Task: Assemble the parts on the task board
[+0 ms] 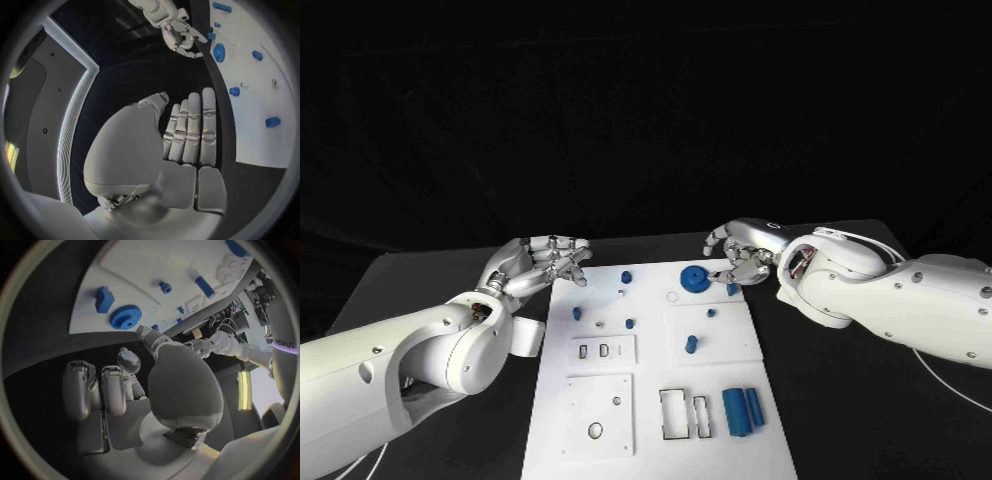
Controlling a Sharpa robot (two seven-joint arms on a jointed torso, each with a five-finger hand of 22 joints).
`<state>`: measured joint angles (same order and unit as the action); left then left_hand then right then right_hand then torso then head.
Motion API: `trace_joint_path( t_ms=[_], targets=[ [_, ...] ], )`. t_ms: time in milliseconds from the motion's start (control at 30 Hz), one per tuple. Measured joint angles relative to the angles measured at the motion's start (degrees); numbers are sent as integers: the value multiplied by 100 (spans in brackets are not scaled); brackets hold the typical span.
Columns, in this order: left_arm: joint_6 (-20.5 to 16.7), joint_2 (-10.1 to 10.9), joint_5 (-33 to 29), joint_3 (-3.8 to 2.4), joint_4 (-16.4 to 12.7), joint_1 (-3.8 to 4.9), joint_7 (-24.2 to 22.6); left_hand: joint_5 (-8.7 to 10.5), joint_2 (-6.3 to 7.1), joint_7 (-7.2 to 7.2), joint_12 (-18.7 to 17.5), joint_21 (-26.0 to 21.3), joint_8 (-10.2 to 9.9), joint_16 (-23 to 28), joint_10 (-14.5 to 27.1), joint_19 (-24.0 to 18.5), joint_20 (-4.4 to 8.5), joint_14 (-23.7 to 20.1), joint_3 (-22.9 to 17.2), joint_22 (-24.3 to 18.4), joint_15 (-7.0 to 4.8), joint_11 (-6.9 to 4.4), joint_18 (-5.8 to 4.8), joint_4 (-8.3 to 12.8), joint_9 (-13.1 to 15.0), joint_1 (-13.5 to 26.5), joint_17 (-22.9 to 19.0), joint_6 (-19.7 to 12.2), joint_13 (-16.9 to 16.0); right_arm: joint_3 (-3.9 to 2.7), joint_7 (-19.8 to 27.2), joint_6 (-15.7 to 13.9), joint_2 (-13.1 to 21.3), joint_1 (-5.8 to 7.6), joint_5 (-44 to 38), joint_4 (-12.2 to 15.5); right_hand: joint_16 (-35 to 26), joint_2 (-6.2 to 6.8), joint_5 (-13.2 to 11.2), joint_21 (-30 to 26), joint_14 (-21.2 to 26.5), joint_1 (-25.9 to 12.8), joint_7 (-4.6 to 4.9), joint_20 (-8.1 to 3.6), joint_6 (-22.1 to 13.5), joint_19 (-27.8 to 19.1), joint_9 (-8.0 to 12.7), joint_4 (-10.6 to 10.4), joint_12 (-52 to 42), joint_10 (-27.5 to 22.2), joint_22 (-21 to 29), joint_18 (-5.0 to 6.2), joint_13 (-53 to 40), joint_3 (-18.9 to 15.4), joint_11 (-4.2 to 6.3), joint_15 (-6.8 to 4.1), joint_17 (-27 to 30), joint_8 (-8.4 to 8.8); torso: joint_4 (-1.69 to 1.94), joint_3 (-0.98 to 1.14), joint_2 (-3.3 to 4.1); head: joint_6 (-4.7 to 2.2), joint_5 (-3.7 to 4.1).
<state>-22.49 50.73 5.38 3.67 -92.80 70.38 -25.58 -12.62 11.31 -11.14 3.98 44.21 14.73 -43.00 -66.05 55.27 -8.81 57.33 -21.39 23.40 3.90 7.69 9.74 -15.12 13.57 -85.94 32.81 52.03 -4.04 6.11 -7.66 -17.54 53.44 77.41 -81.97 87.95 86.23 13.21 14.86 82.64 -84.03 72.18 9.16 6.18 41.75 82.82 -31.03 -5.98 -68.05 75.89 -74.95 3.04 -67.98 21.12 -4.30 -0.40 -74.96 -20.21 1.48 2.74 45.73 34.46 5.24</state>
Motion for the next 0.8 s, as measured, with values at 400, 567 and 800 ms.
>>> trace_joint_path(
  t_ms=[400,567,800],
  targets=[
    [38,-25,-14,-1,-5,0,-6,0,0,0,0,0,0,0,0,0,0,0,-5,5,0,0,0,-5,0,0,0,0,0,-1,-145,257,-74,-34,72,-121,131,-68,34,25,18,113,61,50,-341,49,-123,-236,-639,146,1,1,-618,-236,-62,64,-2,-196,6,-78,23,-5,124],
    [50,-39,-16,-1,2,0,-8,0,0,0,0,0,0,0,0,0,0,0,-5,11,0,0,0,-5,-1,0,0,0,0,-1,-185,228,-164,-76,23,-142,147,-97,34,87,1,143,87,50,-369,89,-137,-288,-761,236,1,0,-698,-288,-74,81,-2,-239,16,-121,37,-4,137],
    [62,-37,-19,-1,7,-1,-9,0,0,0,0,0,0,0,0,0,0,0,-5,11,0,0,0,-5,-1,0,-1,0,0,-1,-221,162,-292,-111,-50,-176,198,-136,56,116,1,181,67,50,-389,89,-155,-334,-876,315,2,1,-699,-334,-71,81,-1,-286,43,-172,43,16,152]
  ],
)
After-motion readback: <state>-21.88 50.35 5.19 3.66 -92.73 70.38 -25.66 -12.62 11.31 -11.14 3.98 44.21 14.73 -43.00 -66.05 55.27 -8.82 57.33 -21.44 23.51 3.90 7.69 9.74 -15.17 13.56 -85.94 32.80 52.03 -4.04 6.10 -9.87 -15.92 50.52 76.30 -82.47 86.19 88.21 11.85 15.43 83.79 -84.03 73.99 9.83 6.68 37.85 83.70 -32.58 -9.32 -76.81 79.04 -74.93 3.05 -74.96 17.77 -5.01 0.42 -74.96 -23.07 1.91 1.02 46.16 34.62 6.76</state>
